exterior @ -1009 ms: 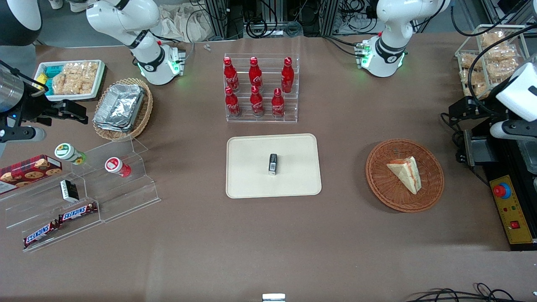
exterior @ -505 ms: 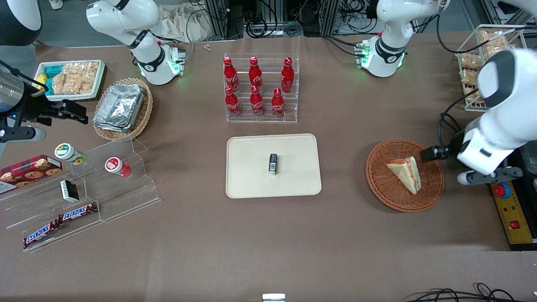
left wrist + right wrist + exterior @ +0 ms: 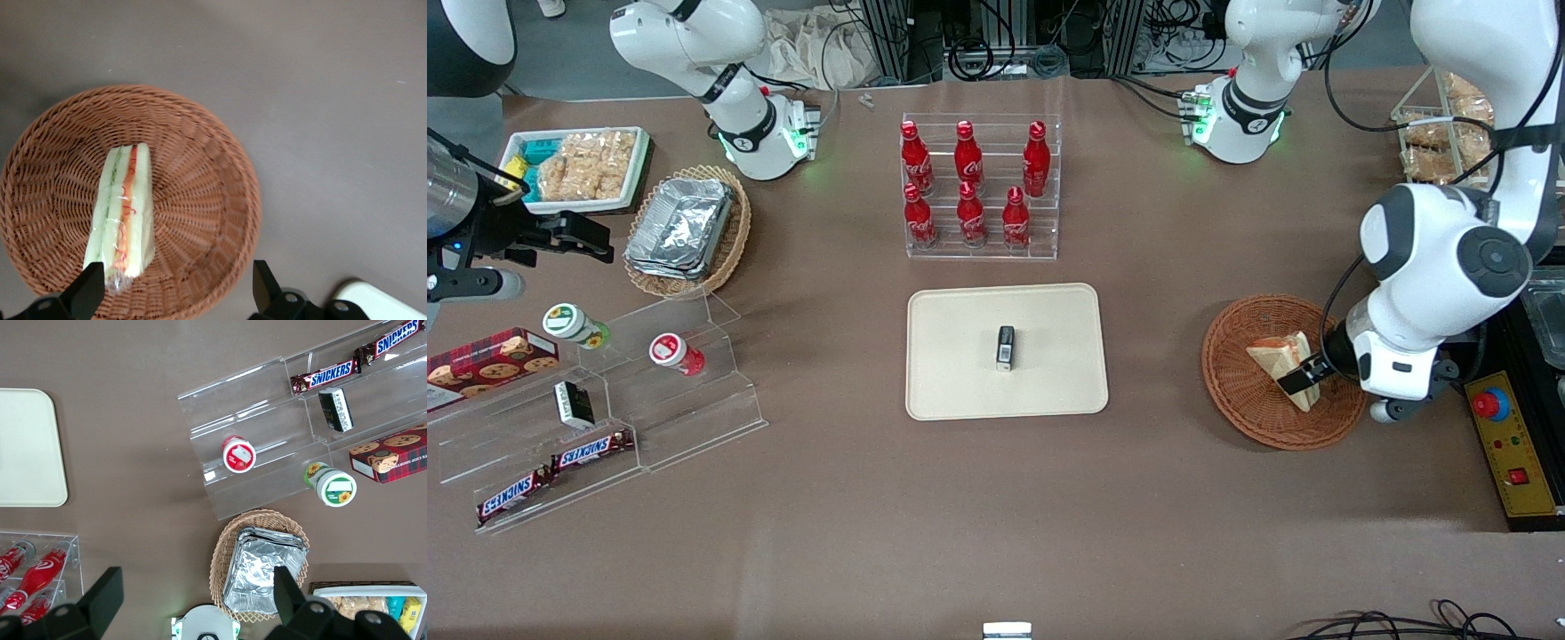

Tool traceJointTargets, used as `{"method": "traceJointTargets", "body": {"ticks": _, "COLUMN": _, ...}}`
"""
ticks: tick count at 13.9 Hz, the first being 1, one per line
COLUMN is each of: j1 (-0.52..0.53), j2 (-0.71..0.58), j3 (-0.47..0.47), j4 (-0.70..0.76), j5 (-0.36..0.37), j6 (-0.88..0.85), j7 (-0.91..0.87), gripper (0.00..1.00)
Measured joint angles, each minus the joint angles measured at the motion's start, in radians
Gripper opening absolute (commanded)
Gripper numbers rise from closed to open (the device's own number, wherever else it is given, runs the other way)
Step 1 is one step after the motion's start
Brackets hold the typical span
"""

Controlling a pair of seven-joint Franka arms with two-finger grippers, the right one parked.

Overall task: Place sandwich from basket to tray
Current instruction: 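Lower the left gripper and close it on the wrapped sandwich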

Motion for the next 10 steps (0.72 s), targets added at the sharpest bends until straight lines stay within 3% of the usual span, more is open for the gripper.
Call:
{"method": "traceJointTargets", "body": {"ticks": 3, "j1": 0.001, "j2": 0.052, "j3": 0.007, "j4": -0.036, "j5": 0.076, "j6": 0.041, "j7": -0.062, "gripper": 1.00}}
{"method": "traceJointTargets", "body": {"ticks": 10, "j1": 0.004, "j2": 0.096, "j3": 0.035, "j4": -0.079, "j5": 0.083, "j6": 0.112, "j7": -0.079, "gripper": 1.00}}
